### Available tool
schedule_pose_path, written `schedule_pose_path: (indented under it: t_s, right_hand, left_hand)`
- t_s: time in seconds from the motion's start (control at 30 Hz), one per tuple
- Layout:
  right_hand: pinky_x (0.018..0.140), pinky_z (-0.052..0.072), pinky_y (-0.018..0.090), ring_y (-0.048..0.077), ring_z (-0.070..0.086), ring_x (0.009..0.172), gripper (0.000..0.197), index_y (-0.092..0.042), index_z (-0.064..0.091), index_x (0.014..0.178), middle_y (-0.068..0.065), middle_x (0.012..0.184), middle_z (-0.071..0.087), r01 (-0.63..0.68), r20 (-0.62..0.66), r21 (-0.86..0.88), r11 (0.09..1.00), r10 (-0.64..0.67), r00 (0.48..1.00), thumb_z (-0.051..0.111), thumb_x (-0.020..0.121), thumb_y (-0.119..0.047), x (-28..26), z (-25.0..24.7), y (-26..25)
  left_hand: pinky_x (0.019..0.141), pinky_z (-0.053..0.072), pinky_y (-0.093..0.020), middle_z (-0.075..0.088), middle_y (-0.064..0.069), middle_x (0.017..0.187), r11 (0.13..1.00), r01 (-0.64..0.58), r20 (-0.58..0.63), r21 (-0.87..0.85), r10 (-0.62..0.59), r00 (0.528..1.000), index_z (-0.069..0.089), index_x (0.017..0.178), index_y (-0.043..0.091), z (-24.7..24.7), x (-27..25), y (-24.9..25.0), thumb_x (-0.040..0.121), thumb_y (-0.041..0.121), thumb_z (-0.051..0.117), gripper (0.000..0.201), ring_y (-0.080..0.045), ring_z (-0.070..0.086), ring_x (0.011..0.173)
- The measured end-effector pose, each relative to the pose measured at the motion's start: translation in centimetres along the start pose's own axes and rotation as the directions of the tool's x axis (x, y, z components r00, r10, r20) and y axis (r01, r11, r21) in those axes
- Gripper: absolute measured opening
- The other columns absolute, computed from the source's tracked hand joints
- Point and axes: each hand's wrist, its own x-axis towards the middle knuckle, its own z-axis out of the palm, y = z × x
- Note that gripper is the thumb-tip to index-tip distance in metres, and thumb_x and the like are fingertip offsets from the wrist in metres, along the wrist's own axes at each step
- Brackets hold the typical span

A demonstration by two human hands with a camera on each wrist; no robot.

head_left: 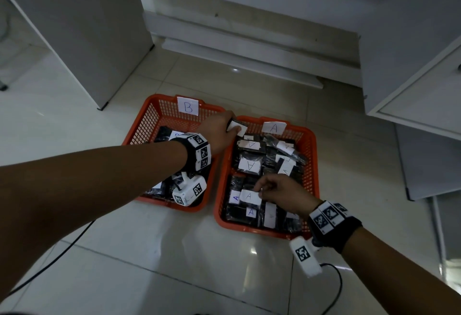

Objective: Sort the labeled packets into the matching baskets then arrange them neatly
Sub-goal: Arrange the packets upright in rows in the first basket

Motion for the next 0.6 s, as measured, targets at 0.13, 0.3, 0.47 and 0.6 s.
schedule_pose_path:
  t_s: [0.13,0.3,0.47,0.6]
  right_hand:
    - [0.073,0.055,0.029,0.011,0.067,0.088,0.021,-0.031,0.065,0.108,-0.004,0.099,0.069,0.029,0.007,-0.164,0.986,-0.028,1.0,0.075,0.094,-0.02,0.4,0.0,0.0]
    - [0.08,0.054,0.029,0.007,0.064,0.091,0.016,-0.029,0.068,0.109,-0.007,0.103,0.067,0.102,-0.004,-0.325,0.94,-0.109,0.994,0.071,0.096,-0.023,0.7,0.9,-0.5]
    - [0.084,0.055,0.033,0.011,0.063,0.092,0.018,-0.031,0.071,0.11,-0.001,0.104,0.06,0.144,-0.014,-0.356,0.923,-0.16,0.987,0.072,0.094,-0.022,1.0,0.9,-0.1]
    - [0.085,0.053,0.036,0.017,0.058,0.1,0.024,-0.023,0.065,0.122,0.0,0.115,0.053,0.162,-0.088,-0.536,0.829,-0.246,0.965,0.066,0.098,-0.019,1.5,-0.2,-0.1]
  left_hand:
    - [0.072,0.041,-0.028,0.068,-0.004,0.104,1.0,-0.014,0.012,0.015,0.014,1.0,0.063,0.114,0.014,0.1,-0.3,0.4,0.098,0.032,0.063,0.024,-0.019,0.062,0.091]
    - [0.071,0.04,-0.027,0.069,-0.004,0.103,1.0,0.002,0.013,-0.002,-0.002,1.0,0.062,0.113,0.014,-0.3,-0.3,0.6,0.099,0.031,0.062,0.022,-0.017,0.062,0.088]
    - [0.071,0.04,-0.027,0.07,-0.005,0.102,1.0,0.013,0.013,0.0,-0.013,1.0,0.062,0.111,0.013,-0.5,-0.5,0.3,0.098,0.029,0.063,0.021,-0.02,0.065,0.09]
    - [0.072,0.041,-0.028,0.07,-0.006,0.104,1.0,0.011,0.024,0.018,-0.012,1.0,0.062,0.111,0.014,-0.5,-0.6,0.1,0.098,0.03,0.063,0.021,-0.022,0.065,0.092]
